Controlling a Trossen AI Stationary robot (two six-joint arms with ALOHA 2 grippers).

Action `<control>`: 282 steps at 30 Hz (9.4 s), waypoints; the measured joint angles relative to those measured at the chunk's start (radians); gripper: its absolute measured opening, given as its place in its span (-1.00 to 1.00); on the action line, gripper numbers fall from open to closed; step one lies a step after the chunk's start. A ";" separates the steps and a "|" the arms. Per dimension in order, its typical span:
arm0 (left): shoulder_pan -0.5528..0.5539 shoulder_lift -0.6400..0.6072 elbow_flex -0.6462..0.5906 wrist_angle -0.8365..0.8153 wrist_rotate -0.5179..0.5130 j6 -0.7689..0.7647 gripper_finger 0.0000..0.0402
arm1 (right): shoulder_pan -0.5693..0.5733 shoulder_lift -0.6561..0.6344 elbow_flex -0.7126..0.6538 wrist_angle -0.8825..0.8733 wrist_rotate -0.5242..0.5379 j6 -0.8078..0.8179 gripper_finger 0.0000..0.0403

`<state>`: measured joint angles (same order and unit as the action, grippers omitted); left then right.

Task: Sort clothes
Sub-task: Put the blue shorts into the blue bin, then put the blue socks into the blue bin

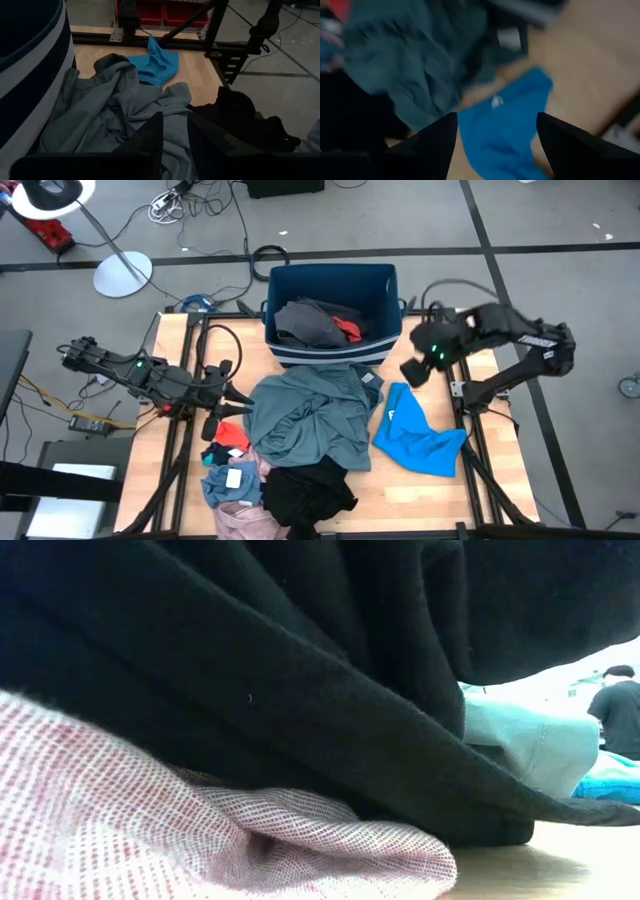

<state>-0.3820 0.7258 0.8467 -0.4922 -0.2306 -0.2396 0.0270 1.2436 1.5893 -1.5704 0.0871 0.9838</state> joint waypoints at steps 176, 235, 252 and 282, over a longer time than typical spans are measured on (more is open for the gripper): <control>-0.002 0.132 0.000 -0.090 -0.007 -0.735 -0.40 | -0.056 0.477 0.718 -0.001 0.139 -0.241 0.08; -0.255 0.737 0.001 -0.104 0.378 -0.855 -0.96 | 0.667 0.477 0.063 0.160 0.361 0.540 -0.04; -0.254 0.734 0.378 -0.430 0.109 -0.832 -1.00 | 0.699 0.091 -0.526 0.766 0.319 0.428 -0.20; 0.258 0.732 1.069 -0.599 -0.278 -0.485 -1.00 | 0.698 -0.069 -0.868 1.071 0.249 0.289 -0.25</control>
<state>-0.1239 1.4582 1.9157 -1.0911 -0.5083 -0.7250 0.7254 1.1748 0.7208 -0.4992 0.3359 1.2730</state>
